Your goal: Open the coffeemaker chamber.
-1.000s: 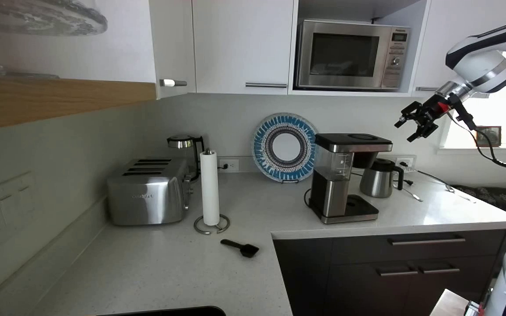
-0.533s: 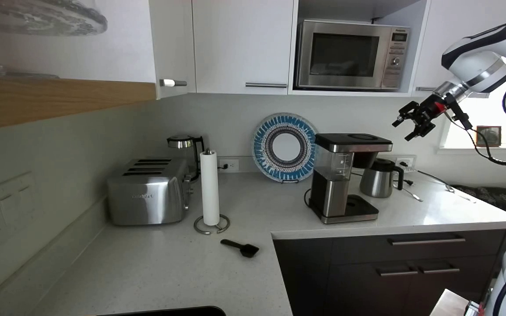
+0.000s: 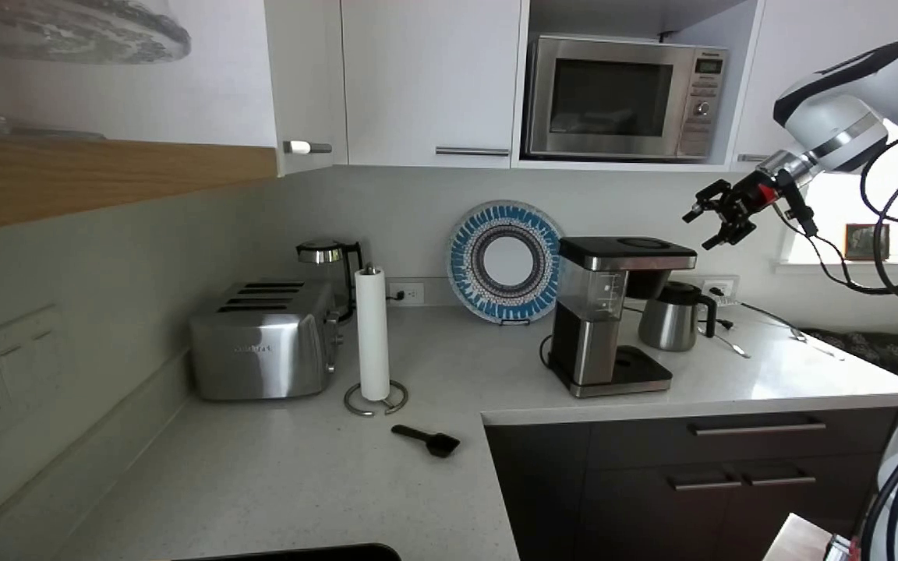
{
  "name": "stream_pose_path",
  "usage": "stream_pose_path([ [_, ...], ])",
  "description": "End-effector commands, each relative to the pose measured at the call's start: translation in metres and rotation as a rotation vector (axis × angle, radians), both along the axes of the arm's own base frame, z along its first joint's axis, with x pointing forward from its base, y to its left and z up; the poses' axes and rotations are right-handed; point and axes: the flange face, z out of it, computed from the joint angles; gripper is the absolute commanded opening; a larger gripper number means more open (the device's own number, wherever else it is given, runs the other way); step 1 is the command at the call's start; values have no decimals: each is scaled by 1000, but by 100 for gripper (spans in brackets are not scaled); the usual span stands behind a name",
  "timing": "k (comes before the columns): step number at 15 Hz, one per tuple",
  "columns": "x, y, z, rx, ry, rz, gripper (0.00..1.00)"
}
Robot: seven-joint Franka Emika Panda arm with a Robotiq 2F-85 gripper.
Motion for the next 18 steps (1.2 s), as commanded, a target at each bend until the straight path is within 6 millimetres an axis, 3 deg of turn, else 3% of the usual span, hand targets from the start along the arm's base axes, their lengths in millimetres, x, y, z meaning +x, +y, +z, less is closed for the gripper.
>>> stream_pose_path([
  [1,10,-12,-7,32,-17,34,100],
  [18,52,-38,-21,160,-59,104,100],
])
